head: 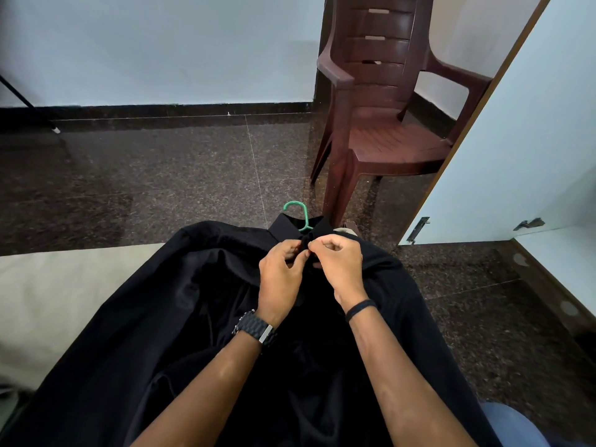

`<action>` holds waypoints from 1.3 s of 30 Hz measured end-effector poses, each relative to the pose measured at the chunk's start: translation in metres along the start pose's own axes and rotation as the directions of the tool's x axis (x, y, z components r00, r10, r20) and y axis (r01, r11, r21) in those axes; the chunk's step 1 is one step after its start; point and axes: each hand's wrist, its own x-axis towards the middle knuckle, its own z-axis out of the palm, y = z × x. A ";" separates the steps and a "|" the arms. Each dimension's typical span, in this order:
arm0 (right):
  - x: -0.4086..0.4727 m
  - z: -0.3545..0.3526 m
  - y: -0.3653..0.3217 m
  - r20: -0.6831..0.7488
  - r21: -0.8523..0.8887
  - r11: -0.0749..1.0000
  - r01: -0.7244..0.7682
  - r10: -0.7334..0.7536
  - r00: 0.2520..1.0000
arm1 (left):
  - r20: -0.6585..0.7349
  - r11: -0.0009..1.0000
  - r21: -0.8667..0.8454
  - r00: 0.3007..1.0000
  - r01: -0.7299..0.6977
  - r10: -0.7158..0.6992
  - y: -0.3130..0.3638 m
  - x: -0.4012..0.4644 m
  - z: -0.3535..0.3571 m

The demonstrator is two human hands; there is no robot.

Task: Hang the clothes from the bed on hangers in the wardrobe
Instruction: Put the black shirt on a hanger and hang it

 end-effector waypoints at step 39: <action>0.103 0.007 -0.008 0.421 -0.845 0.440 0.302 0.201 0.885 | 0.558 0.640 0.745 0.699 -0.186 -0.447 -0.004 0.142 0.002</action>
